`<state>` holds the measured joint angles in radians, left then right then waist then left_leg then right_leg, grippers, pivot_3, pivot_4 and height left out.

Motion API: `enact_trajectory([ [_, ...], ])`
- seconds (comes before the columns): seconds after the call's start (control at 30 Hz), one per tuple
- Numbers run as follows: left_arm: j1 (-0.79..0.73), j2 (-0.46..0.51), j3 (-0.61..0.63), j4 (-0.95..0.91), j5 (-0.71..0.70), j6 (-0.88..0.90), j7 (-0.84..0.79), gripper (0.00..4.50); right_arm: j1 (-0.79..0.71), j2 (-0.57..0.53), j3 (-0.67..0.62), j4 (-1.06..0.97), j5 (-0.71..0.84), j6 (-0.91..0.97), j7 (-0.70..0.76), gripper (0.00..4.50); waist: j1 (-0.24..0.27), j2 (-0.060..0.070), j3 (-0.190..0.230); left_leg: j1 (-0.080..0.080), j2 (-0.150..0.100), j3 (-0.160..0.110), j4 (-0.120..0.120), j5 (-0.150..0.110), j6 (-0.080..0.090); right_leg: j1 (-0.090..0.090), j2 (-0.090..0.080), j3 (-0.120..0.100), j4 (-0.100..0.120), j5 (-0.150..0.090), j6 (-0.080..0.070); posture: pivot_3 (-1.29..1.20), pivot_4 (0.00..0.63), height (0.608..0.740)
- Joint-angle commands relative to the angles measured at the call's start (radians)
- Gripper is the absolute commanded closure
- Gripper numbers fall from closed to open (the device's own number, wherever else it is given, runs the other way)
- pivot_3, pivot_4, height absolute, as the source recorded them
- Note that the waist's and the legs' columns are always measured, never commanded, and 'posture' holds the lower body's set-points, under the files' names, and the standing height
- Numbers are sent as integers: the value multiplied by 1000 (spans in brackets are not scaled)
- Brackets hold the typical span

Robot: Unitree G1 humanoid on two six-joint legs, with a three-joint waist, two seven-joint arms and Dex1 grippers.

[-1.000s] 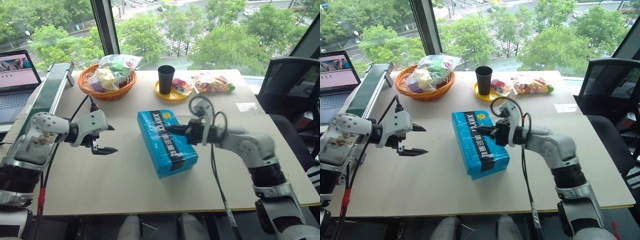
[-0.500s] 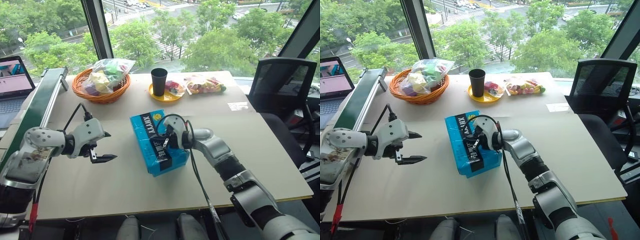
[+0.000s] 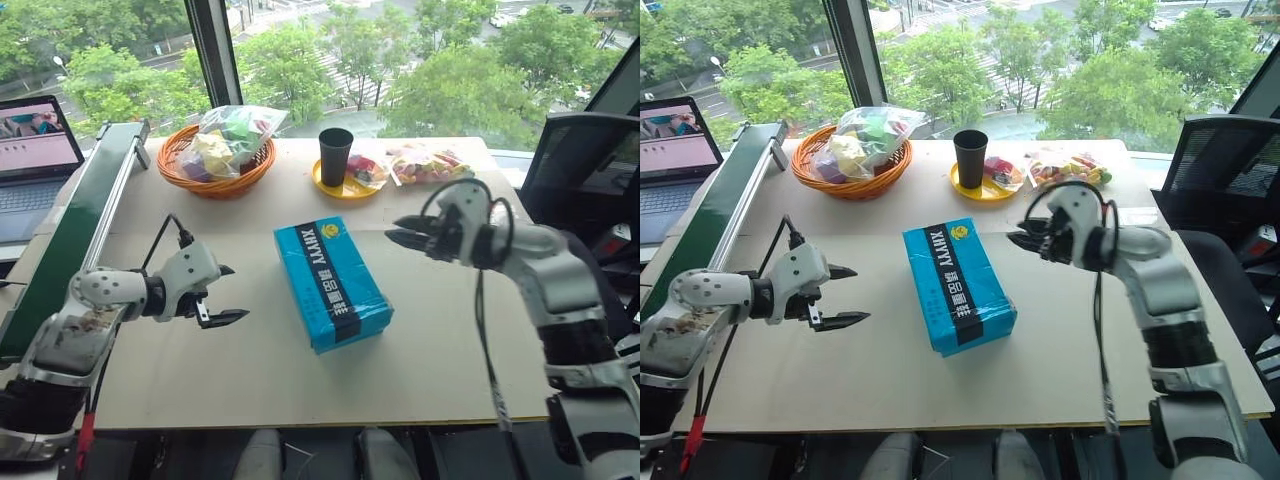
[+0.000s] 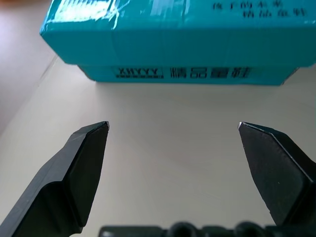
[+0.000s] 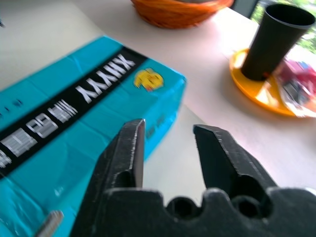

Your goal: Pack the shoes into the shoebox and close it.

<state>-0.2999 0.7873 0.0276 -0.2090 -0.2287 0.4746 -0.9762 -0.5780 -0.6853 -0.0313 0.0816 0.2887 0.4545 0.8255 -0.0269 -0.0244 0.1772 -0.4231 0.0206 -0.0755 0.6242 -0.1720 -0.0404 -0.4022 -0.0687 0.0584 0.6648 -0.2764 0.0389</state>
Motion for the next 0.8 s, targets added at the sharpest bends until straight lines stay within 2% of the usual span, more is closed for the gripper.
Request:
enact_trajectory([
  [0.03,4,-194,123,4,-84,52,228,0,110,12,-187,15,-11,-51,-170,1026,6,0,0,0,0,0,1,0,0,1,0,0,1,0,0,0,150,740],
  [0.1,45,-311,195,-25,-167,67,296,0,217,90,-270,-33,43,-43,-239,333,3,-1,0,0,-1,0,2,0,0,1,-1,0,1,0,0,0,150,740],
  [0.13,68,-339,209,-32,-178,61,317,0,258,120,-295,-47,52,-56,-269,42,1,-1,-2,0,0,0,2,0,0,1,0,1,0,1,0,0,150,740],
  [0.23,154,-359,177,5,-74,-46,364,0,371,148,-280,-64,-16,-102,-314,42,-14,0,-2,2,-1,0,2,-1,2,3,-1,2,0,0,1,0,150,740],
  [0.33,214,-379,146,33,1,-139,427,0,426,200,-291,-85,-6,-103,-363,42,-20,1,-1,4,-3,4,1,-1,2,2,-3,7,2,1,1,0,150,740],
  [0.4,283,-397,109,75,66,-259,451,0,478,252,-276,-97,-14,-125,-399,42,-20,1,-1,10,-3,5,2,-1,2,9,-3,8,0,1,3,0,150,740],
  [0.5,358,-464,86,171,190,-406,618,0,551,328,-220,-109,-62,-204,-442,42,-16,1,-3,19,-3,6,0,-1,1,18,-3,8,-3,-3,10,0,150,740],
  [0.63,410,-531,68,187,211,-498,676,0,585,379,-204,-73,-100,-275,-488,42,-12,1,-3,16,-3,6,0,-1,1,14,-3,8,-3,-3,10,0,150,740],
  [0.8,437,-572,17,157,220,-489,692,0,597,413,-174,-23,-124,-332,-514,42,-7,1,-3,16,-5,7,1,-1,1,16,-5,8,-3,-3,10,0,150,740],
])
